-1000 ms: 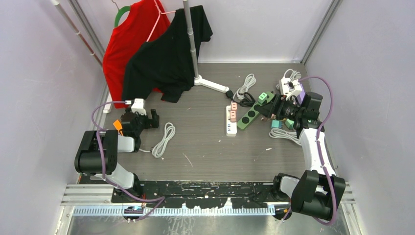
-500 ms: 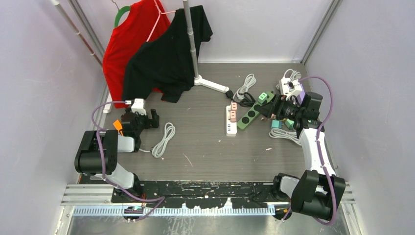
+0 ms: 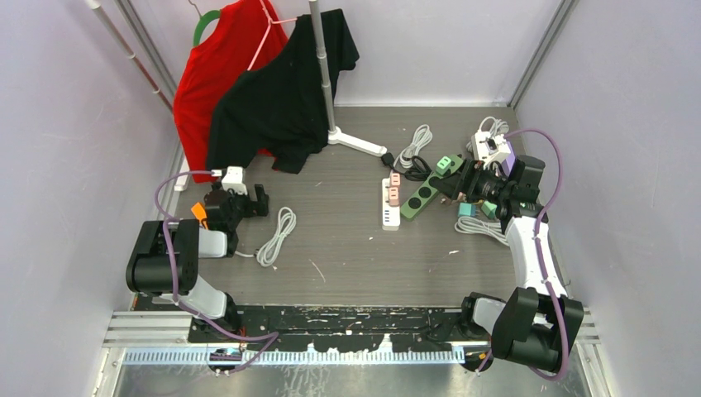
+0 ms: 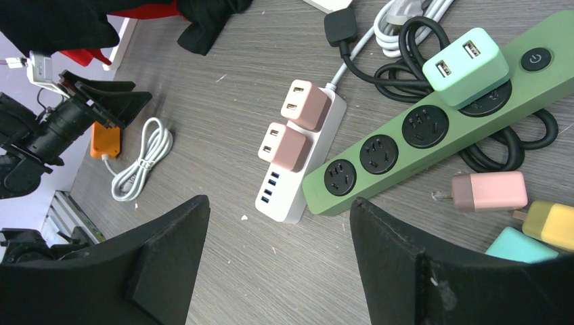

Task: Pull the plug off the socket
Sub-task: Move the socket to the center of the board.

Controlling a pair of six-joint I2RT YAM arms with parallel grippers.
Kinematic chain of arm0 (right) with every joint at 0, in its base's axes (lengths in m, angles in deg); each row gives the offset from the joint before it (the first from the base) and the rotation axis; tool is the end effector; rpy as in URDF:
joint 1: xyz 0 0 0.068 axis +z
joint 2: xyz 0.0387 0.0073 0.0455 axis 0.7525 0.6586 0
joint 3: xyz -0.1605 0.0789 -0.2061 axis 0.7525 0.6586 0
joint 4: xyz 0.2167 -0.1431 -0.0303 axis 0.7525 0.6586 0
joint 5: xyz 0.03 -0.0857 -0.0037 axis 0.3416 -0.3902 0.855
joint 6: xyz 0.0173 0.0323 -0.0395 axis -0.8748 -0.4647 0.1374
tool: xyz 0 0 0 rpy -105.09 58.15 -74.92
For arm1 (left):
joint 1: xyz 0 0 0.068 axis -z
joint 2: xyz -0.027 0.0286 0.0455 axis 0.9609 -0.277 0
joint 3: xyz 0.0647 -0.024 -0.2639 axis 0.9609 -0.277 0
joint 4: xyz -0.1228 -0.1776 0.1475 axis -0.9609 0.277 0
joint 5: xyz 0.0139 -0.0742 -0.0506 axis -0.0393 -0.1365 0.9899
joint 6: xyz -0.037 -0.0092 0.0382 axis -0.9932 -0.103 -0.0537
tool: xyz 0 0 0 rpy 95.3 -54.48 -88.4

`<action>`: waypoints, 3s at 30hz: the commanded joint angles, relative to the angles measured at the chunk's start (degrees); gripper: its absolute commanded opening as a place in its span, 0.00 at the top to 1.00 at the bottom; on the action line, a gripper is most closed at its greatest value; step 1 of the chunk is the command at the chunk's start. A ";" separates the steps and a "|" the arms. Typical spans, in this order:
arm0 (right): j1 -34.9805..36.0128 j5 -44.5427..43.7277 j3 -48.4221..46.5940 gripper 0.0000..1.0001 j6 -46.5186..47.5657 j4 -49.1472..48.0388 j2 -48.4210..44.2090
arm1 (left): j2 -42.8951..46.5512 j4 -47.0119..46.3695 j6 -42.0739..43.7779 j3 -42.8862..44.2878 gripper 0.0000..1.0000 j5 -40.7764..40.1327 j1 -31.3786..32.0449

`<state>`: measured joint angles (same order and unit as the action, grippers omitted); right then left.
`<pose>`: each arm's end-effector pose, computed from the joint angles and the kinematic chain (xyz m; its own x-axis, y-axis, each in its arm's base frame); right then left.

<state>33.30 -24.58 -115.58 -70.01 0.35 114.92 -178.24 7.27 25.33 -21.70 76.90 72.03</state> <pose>0.2351 -0.0369 0.2729 -0.5597 0.2564 -0.7881 -0.3816 0.7644 0.5197 0.2623 0.0030 0.1333 -0.3309 -0.0542 -0.9421 0.1025 0.9904 -0.0929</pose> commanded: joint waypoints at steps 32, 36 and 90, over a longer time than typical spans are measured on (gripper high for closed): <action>-0.14 1.12 -3.00 0.19 5.53 2.25 -2.64 | 9.05 3.44 -0.98 0.50 0.00 -3.66 0.14; -0.05 2.20 -3.85 0.19 8.62 4.59 -2.62 | 23.24 20.31 0.75 4.32 0.00 -2.32 0.48; 43.19 -44.69 -18.47 0.56 2.80 6.13 36.06 | 57.01 34.49 -44.87 -9.10 0.04 10.88 17.19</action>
<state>75.96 -78.61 -133.81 -71.98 4.27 152.26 -123.44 53.70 -18.66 -27.93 83.57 89.19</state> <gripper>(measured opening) 0.606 0.965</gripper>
